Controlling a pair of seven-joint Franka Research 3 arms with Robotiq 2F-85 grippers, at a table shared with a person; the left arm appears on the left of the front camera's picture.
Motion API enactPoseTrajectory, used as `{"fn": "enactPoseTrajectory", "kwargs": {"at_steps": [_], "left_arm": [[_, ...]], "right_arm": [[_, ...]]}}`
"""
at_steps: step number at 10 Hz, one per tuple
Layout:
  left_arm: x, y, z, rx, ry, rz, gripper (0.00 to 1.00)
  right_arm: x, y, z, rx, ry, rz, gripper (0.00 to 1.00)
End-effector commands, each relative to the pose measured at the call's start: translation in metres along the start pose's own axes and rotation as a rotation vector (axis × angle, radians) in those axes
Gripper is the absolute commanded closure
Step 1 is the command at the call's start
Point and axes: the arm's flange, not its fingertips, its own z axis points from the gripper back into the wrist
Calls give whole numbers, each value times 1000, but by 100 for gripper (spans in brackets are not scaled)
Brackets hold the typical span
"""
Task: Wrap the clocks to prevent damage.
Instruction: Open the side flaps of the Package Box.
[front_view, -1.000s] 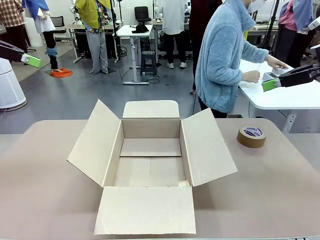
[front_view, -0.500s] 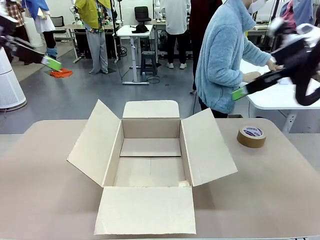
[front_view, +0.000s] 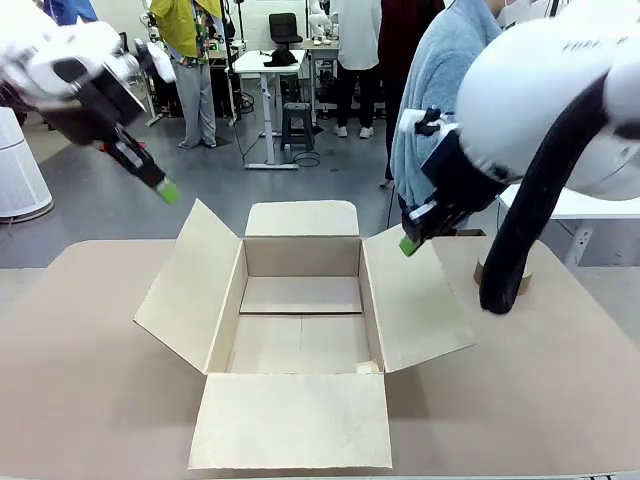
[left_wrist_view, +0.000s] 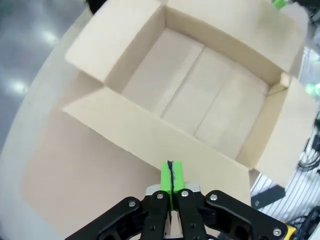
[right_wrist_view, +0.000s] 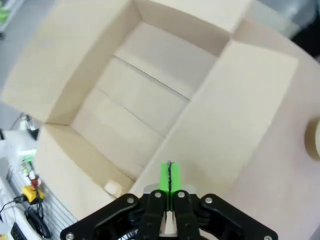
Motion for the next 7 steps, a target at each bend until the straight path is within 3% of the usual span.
{"fn": "enactPoseTrajectory", "kwargs": {"at_steps": [1,3,4,5,7], "left_arm": [[3,-9,-20,14,126,14,100],[2,-13,-27,23,153,14,100],[-1,-4,-16,-54,104,-4,100],[0,-17,-36,32,149,5,100],[0,-17,-36,32,149,5,100]], "right_arm": [[7,-1,-13,-56,73,-79,99],[3,0,-13,-1,89,-4,99],[0,-3,-20,-77,73,-61,99],[0,-3,-20,-77,73,-61,99],[0,-3,-20,-77,73,-61,99]]}}
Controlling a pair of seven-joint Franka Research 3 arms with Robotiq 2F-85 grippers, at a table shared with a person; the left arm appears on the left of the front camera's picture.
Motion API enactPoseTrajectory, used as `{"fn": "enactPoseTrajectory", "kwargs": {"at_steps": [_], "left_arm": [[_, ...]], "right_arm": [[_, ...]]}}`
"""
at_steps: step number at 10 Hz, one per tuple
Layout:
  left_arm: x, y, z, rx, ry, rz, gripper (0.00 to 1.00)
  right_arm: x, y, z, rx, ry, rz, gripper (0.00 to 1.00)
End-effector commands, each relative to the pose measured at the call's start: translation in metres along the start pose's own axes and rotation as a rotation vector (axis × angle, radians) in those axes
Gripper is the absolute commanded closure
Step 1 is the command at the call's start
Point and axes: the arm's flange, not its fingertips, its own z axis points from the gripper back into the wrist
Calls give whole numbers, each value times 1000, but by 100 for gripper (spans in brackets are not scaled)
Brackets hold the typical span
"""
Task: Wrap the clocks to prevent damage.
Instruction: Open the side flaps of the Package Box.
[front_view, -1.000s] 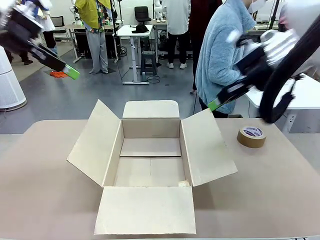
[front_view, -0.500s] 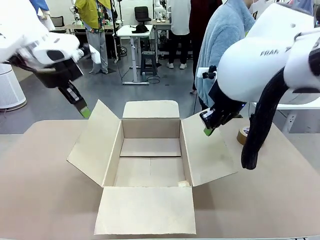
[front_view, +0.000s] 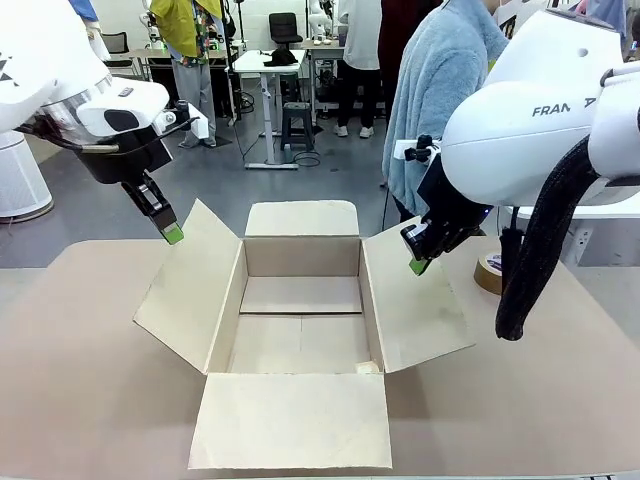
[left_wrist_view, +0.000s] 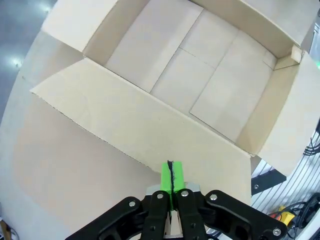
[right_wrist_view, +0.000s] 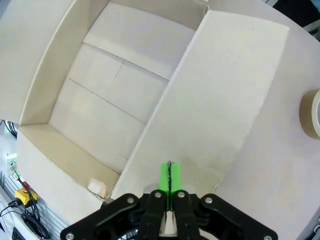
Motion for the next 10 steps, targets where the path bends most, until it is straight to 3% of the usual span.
{"fn": "enactPoseTrajectory", "kwargs": {"at_steps": [1,4,6,10], "left_arm": [[0,1,0,0,-2,4,100],[19,-26,-10,81,21,-8,100],[30,-37,-36,115,128,9,100],[45,-43,-77,257,220,96,100]], "right_arm": [[0,1,-1,0,1,0,99],[7,31,-20,-122,52,-88,99],[11,37,-39,-200,109,-157,99],[16,39,-59,-314,105,-243,99]]}}
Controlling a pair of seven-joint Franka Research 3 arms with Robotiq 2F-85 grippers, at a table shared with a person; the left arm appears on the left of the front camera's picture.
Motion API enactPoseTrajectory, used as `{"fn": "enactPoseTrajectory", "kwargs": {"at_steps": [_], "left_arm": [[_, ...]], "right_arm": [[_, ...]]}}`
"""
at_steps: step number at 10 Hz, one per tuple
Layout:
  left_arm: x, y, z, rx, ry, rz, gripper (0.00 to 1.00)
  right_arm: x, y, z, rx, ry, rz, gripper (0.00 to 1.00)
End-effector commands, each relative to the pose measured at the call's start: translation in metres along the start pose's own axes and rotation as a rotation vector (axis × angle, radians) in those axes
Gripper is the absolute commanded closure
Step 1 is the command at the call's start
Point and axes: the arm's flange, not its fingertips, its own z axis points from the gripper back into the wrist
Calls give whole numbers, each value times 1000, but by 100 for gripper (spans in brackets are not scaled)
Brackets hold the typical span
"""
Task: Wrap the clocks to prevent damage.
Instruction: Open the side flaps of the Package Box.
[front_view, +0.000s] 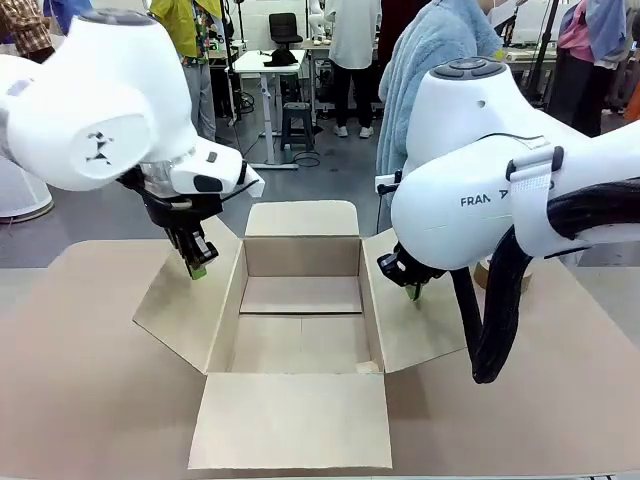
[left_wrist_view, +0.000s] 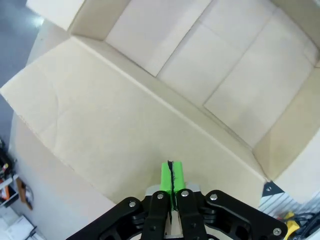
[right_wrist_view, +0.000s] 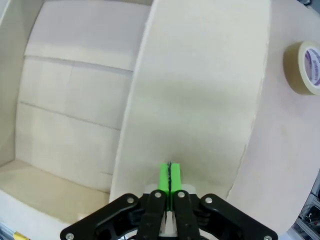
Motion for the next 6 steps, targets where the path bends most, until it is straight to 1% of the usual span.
{"fn": "enactPoseTrajectory", "kwargs": {"at_steps": [1,2,4,6], "left_arm": [[14,3,-4,90,23,60,100],[15,7,-9,154,25,106,100],[12,18,-19,196,41,162,100],[7,32,-32,178,56,214,100]], "right_arm": [[9,10,-7,-84,5,-47,99],[10,9,-11,-92,13,-56,99],[11,5,-16,-96,24,-76,99],[12,1,-20,-96,30,-93,99]]}}
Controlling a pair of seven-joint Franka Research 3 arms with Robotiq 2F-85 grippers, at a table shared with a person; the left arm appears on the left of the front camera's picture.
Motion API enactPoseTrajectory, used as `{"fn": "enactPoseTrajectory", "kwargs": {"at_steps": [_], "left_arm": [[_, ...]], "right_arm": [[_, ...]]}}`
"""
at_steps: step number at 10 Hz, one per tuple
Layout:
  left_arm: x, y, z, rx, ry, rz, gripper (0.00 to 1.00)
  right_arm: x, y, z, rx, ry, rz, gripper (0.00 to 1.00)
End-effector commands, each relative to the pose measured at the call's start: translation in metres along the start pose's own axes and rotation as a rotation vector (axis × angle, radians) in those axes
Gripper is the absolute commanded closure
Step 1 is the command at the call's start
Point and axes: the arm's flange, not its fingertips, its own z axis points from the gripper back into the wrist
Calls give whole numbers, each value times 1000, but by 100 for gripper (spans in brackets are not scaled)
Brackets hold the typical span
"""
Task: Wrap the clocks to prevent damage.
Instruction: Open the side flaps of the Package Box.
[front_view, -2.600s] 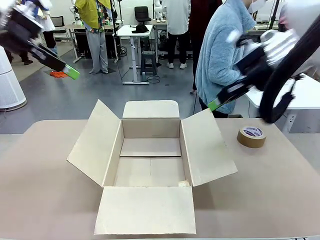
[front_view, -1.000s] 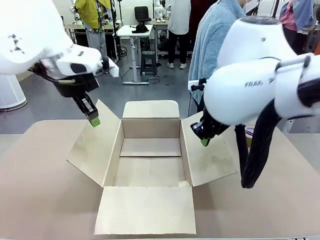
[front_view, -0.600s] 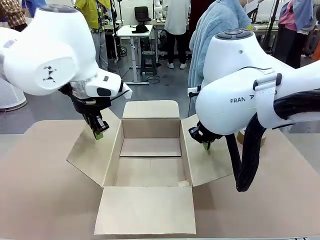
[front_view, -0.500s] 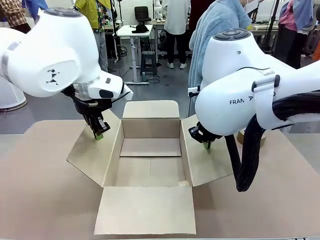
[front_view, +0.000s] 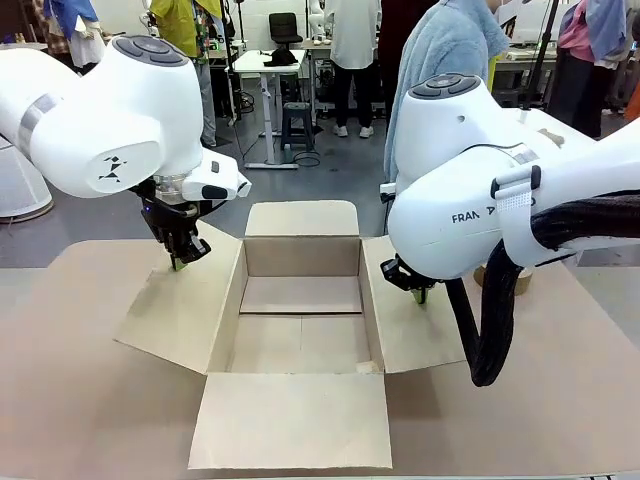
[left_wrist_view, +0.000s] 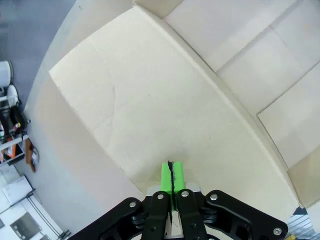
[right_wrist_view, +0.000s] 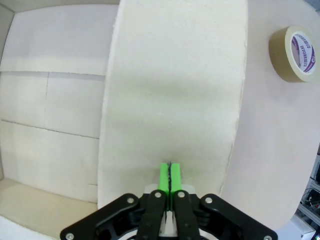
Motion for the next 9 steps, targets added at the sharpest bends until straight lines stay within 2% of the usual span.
{"fn": "enactPoseTrajectory", "kwargs": {"at_steps": [1,5,9], "left_arm": [[4,5,-16,-6,16,61,100],[4,7,-59,-88,64,122,100],[4,4,-68,-100,65,132,100]], "right_arm": [[9,2,-3,-23,8,-32,99],[13,-2,-14,-2,31,-44,99],[20,-9,-27,27,75,-54,99]]}}
